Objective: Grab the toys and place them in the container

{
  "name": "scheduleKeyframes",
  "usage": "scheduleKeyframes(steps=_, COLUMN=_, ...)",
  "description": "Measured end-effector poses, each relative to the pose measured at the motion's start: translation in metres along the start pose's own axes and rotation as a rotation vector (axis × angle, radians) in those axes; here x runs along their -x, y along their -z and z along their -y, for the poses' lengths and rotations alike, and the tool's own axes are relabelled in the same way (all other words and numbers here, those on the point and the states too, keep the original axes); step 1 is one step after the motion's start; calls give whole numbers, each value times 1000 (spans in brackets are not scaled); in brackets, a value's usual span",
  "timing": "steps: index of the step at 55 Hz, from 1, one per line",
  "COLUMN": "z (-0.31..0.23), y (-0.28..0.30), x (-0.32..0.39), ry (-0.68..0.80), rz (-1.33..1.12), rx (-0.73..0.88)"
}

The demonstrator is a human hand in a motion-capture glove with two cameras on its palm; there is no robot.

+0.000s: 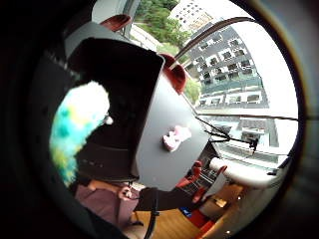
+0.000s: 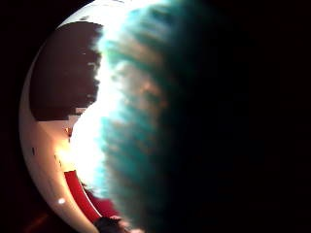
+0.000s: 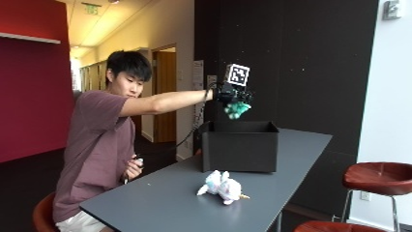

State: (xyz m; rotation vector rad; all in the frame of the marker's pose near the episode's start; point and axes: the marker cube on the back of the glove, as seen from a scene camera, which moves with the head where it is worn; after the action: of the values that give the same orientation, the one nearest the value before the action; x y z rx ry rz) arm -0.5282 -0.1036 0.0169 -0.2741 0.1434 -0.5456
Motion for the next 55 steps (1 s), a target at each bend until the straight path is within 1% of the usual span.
scheduleKeyframes(steps=3, z=8, y=-8, x=12, ry=-65, rz=-95, rx=92)
scheduleKeyframes(steps=5, z=12, y=-11, x=20, ry=-93, rz=-128, rx=114)
scheduleKeyframes(steps=9, z=13, y=-13, x=17, ry=-62, rz=-134, rx=93)
scheduleKeyframes(steps=14, z=7, y=-7, x=10, ry=-13, rz=-37, rx=78)
scheduleKeyframes(steps=18, z=-2, y=-1, x=-4, ry=-7, rz=-48, rx=76)
scheduleKeyframes(steps=23, z=-9, y=11, x=-19, ry=-140, rz=7, rx=55)
scheduleKeyframes(steps=24, z=-13, y=13, x=-23, ry=-133, rz=4, rx=54)
scheduleKeyframes(steps=27, z=-28, y=16, x=-40, ry=-53, rz=-10, rx=45)
scheduleKeyframes(steps=29, z=-36, y=19, x=-51, ry=-52, rz=-3, rx=41)
scheduleKeyframes(steps=32, z=-45, y=22, x=-65, ry=-110, rz=19, rx=43)
scheduleKeyframes(steps=35, z=-51, y=26, x=-74, ry=-206, rz=94, rx=34)
scheduleKeyframes(steps=36, z=-55, y=26, x=-80, ry=-200, rz=95, rx=32)
scheduleKeyframes(steps=39, z=-75, y=22, x=-104, ry=-75, rz=42, rx=27)
scheduleKeyframes(steps=41, z=-84, y=20, x=-116, ry=-47, rz=21, rx=27)
scheduleKeyframes(steps=44, z=-92, y=17, x=-129, ry=-82, rz=11, rx=31)
scheduleKeyframes(steps=49, z=-107, y=10, x=-157, ry=-91, rz=40, rx=43)
scheduleKeyframes(steps=51, z=-111, y=8, x=-166, ry=-111, rz=88, rx=44)
scheduleKeyframes(steps=55, z=-113, y=8, x=-176, ry=-201, rz=203, rx=36)
